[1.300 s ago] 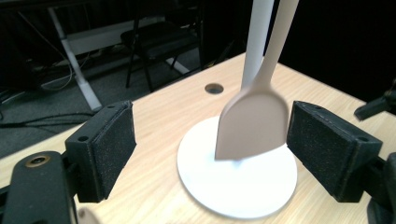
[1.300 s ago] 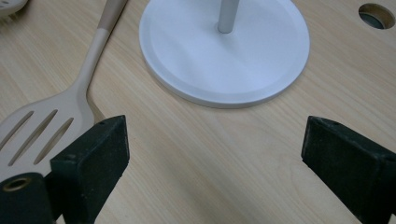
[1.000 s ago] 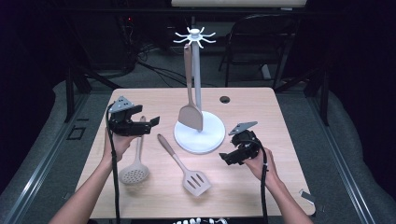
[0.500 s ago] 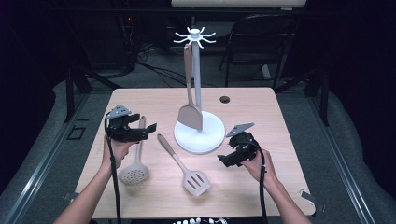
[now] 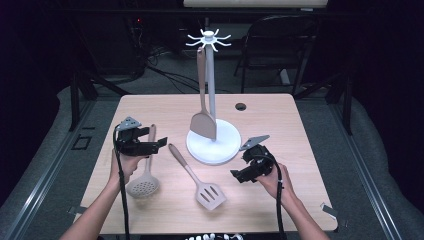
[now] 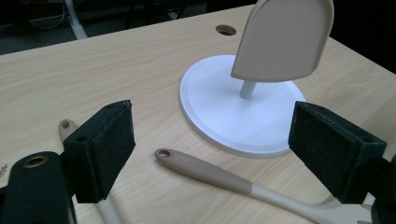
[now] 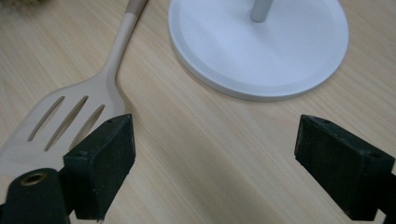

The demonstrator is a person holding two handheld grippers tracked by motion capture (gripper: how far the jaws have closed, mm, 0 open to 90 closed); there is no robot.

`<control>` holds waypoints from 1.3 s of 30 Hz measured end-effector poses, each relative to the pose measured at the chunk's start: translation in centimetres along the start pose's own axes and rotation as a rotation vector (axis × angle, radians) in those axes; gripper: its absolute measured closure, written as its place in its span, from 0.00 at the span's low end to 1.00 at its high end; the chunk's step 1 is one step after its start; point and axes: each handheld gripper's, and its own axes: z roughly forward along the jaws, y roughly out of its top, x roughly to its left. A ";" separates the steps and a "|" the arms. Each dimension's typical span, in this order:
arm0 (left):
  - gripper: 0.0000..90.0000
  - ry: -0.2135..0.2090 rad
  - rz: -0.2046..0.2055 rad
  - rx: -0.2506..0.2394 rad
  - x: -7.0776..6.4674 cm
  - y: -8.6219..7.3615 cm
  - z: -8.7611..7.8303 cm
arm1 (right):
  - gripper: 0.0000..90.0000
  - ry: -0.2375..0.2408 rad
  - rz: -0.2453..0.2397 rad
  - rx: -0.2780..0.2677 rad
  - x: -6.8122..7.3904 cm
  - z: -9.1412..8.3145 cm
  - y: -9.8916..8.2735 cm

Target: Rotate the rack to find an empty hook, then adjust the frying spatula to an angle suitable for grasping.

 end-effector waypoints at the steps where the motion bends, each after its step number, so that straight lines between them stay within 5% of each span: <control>1: 0.16 0.001 -0.006 0.004 0.0 -0.2 0.1 | 0.14 0.005 0.001 0.006 0.2 -0.1 0.0; 11: 0.14 0.023 -0.033 0.036 0.0 -1.2 0.7 | 0.25 0.050 -0.005 0.018 2.5 0.1 -0.7; 17: 0.13 0.026 -0.044 0.056 -0.1 -1.6 1.0 | 0.71 0.106 -0.077 0.022 4.7 0.3 -0.1; 21: 0.13 0.037 -0.059 0.053 0.1 -1.9 1.1 | 0.84 0.150 -0.104 0.009 5.6 0.6 0.0; 29: 0.14 0.050 -0.070 0.090 0.0 -2.2 1.8 | 0.92 0.228 -0.143 0.064 7.1 2.0 0.0; 39: 0.16 0.062 -0.086 0.130 -0.6 -2.5 2.6 | 1.00 0.245 -0.206 0.166 8.9 3.7 -0.3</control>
